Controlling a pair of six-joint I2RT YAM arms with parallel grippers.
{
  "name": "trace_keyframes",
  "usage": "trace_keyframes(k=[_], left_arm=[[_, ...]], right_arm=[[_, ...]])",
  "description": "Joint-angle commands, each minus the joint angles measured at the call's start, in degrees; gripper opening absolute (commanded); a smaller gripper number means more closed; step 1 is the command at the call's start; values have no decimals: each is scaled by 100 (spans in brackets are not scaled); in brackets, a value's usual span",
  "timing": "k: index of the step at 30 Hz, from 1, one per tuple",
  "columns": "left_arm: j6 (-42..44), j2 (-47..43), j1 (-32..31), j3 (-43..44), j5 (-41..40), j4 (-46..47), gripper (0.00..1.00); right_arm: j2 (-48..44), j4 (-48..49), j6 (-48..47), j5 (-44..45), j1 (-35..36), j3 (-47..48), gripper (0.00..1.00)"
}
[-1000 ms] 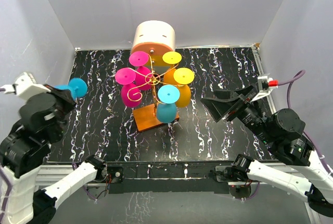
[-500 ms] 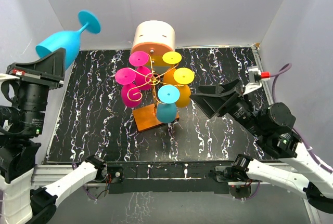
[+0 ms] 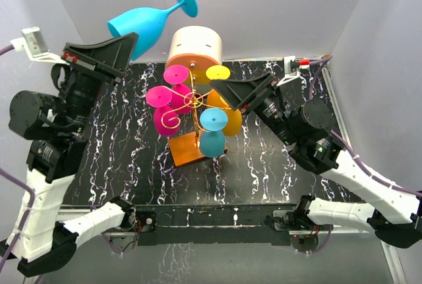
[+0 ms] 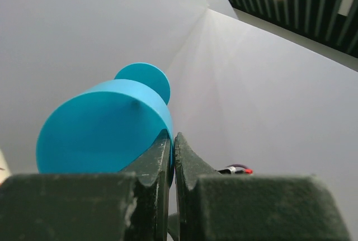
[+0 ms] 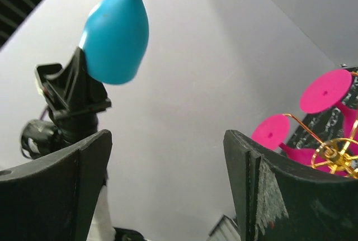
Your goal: Place the wine glass upside down on the wine glass rack
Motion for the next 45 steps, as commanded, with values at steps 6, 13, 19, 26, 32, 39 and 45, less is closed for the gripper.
trace_keyframes(k=[6,13,19,26,32,39,45], left_arm=[[-758,504,14,-87,1175,1149,0],[-1238,902,16,-25,1837,1395,0],[-1395,905,14,-184,1953,1547,0],[-1552,905,14,-245,2085,1634,0],[-1742,913,21,-349,2223,1771,0],[-1821,861,15,-374,2260,1814,0],[-1856,759,17,-467,2247,1811,0]], right_arm=[[637,1063,1451,1404,2,943,77],[976,1134,2061,2153,-4,1286,70],[1243,814,2430,2796,2,1651,64],[1486,453,2783,3082,-3,1983,57],[1749,385,2865,3082,2,2263,53],[1823,638,2936,3060,1,2255,38],[1764,866,2954,3070,2,2107,6]])
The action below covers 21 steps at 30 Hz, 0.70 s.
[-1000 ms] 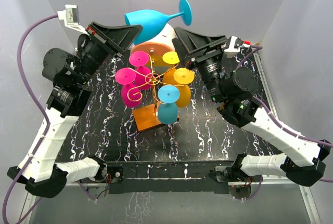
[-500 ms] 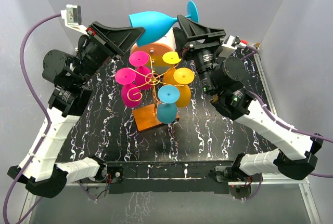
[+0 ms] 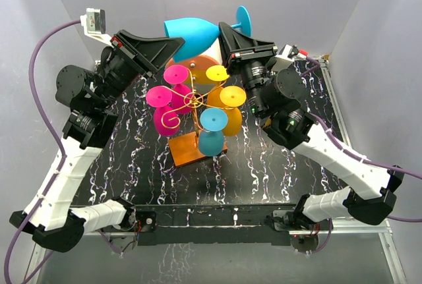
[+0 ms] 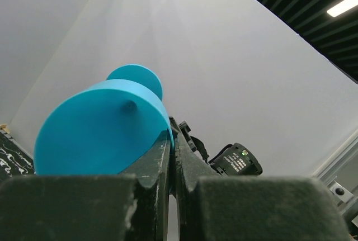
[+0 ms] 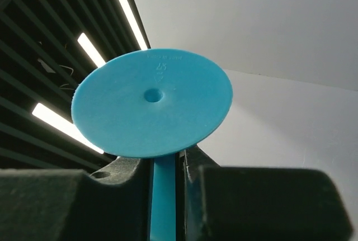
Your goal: Place the wine glass upside down on the wine glass rack
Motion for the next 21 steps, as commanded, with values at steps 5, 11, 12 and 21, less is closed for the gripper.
trace_keyframes(k=[5,11,12,21], left_arm=[[-59,-380,13,-100,69,188,5],[178,-596,13,-87,-141,-200,36],[237,-632,16,-75,-166,-301,40],[971,-1404,16,-176,-1104,-1686,55]], right_arm=[[-180,513,-81,68,10,35,0],[-301,811,-358,3,10,-160,0],[-324,824,-427,-8,6,-178,0],[-786,763,-1551,-205,10,-688,0]])
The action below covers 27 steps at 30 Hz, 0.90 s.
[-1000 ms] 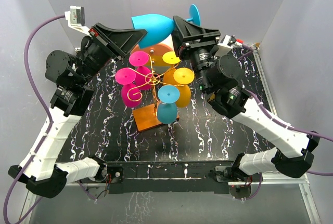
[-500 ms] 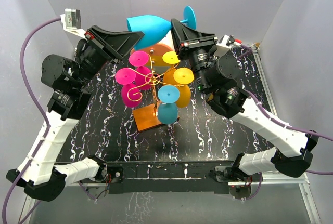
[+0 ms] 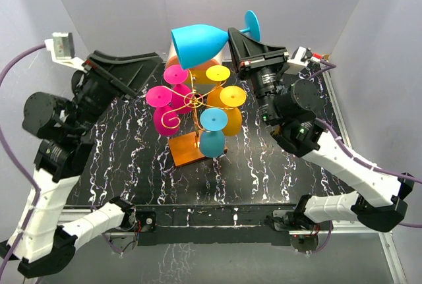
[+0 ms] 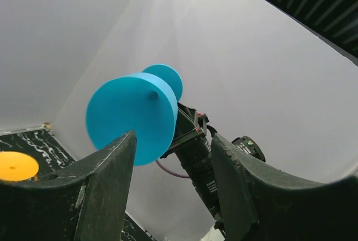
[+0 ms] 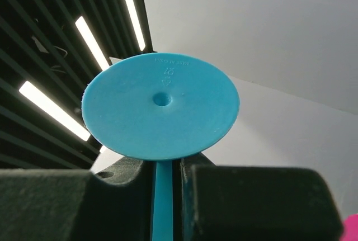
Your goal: Place the wine glass upside down on the wine glass rack
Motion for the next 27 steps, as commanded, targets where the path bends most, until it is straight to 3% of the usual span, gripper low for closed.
trace_keyframes(k=[1,10,13,19,23,27], left_arm=[[394,-464,19,16,-713,-736,55],[6,-381,20,761,-518,-1021,57],[-131,-241,22,1001,-284,-1034,59],[-298,0,20,1319,-62,-1373,62],[-432,182,16,1544,102,-1709,63],[-332,203,21,1600,47,-2169,67]], right_arm=[[-467,376,-861,-204,-14,-411,0],[-1123,342,-2323,-2000,-11,-709,0],[-1129,5,-2444,-2564,-11,-661,0],[-974,224,-2634,-3496,17,-856,0],[-752,325,-2910,-3819,220,-815,0],[-555,271,-3521,-3436,754,-786,0]])
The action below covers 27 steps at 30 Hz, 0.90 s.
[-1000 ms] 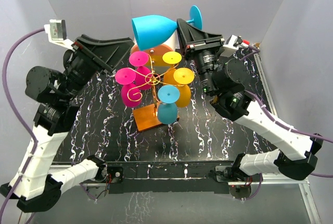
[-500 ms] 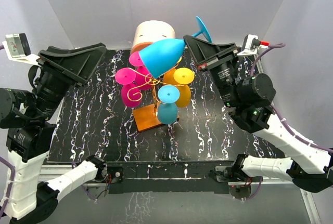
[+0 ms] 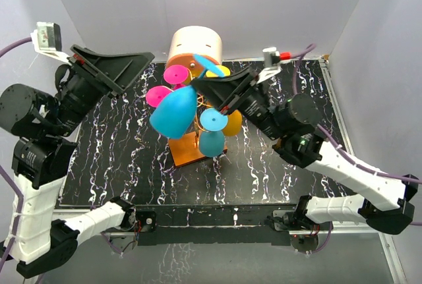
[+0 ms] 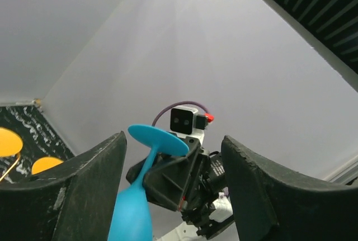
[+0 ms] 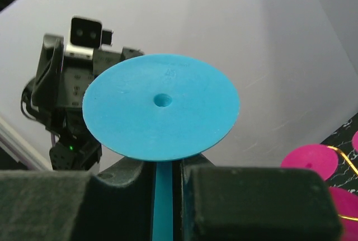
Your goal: Place the wine glass upside down on the wine glass rack
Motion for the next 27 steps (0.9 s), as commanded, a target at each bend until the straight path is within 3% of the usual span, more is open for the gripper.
trace_keyframes(k=[1,13,19,27], left_arm=[[5,-25,16,121,154,-564,69],[-627,-295,15,-418,147,-953,73],[-1042,-201,15,-312,-43,-1654,67],[-1077,-351,19,-229,-948,-2385,61]], right_arm=[[103,206,-832,75,524,80,0],[591,-301,-2670,514,811,341,0],[737,14,-2583,148,818,371,0],[797,500,-2201,-99,818,243,0]])
